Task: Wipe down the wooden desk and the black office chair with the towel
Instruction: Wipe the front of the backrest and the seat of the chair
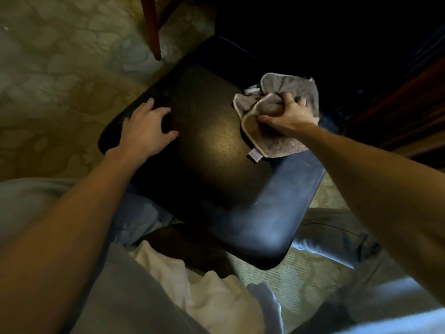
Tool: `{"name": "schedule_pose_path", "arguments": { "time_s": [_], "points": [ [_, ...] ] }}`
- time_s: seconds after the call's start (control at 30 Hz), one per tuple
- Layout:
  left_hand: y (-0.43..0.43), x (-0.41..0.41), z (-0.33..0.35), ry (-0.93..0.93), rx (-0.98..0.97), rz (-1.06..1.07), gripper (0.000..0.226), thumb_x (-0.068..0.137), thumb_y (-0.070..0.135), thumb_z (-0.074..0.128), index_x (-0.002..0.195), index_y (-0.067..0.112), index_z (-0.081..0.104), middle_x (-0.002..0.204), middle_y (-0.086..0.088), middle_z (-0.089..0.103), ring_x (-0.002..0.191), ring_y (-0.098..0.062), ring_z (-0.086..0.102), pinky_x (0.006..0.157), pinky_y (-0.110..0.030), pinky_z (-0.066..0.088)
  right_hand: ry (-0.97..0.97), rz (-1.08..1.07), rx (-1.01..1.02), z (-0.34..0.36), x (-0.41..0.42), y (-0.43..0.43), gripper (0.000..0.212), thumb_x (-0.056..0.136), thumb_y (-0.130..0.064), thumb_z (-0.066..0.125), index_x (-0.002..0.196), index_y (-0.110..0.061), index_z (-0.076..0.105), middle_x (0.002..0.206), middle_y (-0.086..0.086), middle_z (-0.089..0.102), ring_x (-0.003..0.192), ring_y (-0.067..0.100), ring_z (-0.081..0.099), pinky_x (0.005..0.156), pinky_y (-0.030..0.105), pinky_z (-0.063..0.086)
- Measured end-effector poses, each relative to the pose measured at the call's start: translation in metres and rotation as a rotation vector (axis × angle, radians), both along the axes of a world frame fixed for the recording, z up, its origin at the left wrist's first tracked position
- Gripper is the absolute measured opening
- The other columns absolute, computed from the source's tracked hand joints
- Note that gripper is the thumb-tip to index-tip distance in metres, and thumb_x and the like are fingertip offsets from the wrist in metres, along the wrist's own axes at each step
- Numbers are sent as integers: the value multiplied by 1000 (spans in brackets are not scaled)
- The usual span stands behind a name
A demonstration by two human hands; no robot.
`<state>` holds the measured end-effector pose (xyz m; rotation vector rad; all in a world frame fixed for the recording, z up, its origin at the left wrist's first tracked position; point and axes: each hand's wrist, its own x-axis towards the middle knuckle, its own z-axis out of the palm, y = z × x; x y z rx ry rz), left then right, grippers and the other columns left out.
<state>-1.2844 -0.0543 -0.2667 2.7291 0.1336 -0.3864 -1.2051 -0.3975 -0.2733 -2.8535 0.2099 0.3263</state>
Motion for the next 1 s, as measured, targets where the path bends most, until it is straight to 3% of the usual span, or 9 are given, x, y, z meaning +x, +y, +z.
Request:
{"name": "schedule_pose_path", "arguments": {
  "time_s": [0.1, 0.27, 0.33, 0.43, 0.57, 0.63, 0.8, 0.93, 1.0],
  "points": [
    [3, 3, -6, 57, 3, 10, 80, 90, 49, 73, 157, 26, 36, 167, -17, 23, 154, -37, 21, 121, -61, 27, -112, 37, -69, -7, -20, 20, 89, 73, -74, 57, 149, -32, 37, 151, 14, 39, 141, 38, 30, 112, 67, 24],
    [12, 13, 3, 41, 16, -42, 78, 84, 56, 76, 151, 27, 47, 151, -15, 50, 139, -37, 46, 108, -54, 45, -185, 326, -86, -12, -120, 80, 72, 73, -68, 61, 133, -28, 53, 135, 11, 51, 127, 36, 43, 106, 60, 33],
    [15, 12, 2, 51, 25, -43, 79, 84, 57, 76, 152, 30, 45, 154, -14, 46, 140, -38, 44, 107, -56, 45, -258, 543, -32, -13, -170, 94, 63, 70, -66, 64, 119, -29, 57, 120, 7, 53, 113, 32, 47, 98, 59, 39],
    [14, 6, -4, 31, 54, -67, 83, 86, 59, 73, 156, 31, 38, 164, -15, 31, 148, -40, 32, 112, -60, 38, -253, 950, -77, -15, -228, 95, 59, 70, -59, 74, 118, -27, 62, 117, 7, 57, 108, 29, 52, 94, 54, 46],
    [15, -1, -11, 29, 14, -59, 84, 90, 61, 67, 160, 34, 28, 170, -13, 14, 156, -36, 14, 118, -64, 28, -256, 1304, -229, -15, -258, 98, 34, 82, -42, 66, 113, -28, 72, 114, 4, 65, 104, 25, 61, 92, 42, 48],
    [15, -4, -13, 62, 7, -78, 87, 92, 61, 63, 162, 32, 20, 172, -12, 4, 158, -33, 3, 122, -62, 17, -315, 1274, -209, -4, -247, 102, 40, 79, -44, 69, 114, -25, 71, 115, 8, 65, 106, 28, 59, 89, 44, 47],
    [9, -16, -6, 86, -8, -96, 92, 92, 56, 67, 163, 25, 17, 171, -17, -6, 157, -34, -8, 123, -65, -1, -535, 778, -209, 32, -180, 114, 60, 74, -53, 71, 126, -25, 61, 128, 17, 57, 117, 35, 44, 95, 58, 41],
    [-2, -28, -7, -7, 108, -91, 83, 96, 58, 58, 162, 23, 21, 170, -17, 4, 158, -34, 1, 121, -69, 0, -209, 650, -275, 12, -169, 123, 66, 84, -61, 59, 140, -28, 51, 140, 15, 47, 128, 39, 43, 102, 57, 37],
    [-4, -27, -8, 32, 112, -54, 82, 98, 60, 53, 163, 23, 19, 171, -15, 7, 157, -34, 4, 122, -68, 6, -225, 656, -291, -6, -185, 123, 63, 86, -61, 61, 139, -29, 53, 136, 15, 50, 124, 39, 46, 99, 56, 38]
  ]
}}
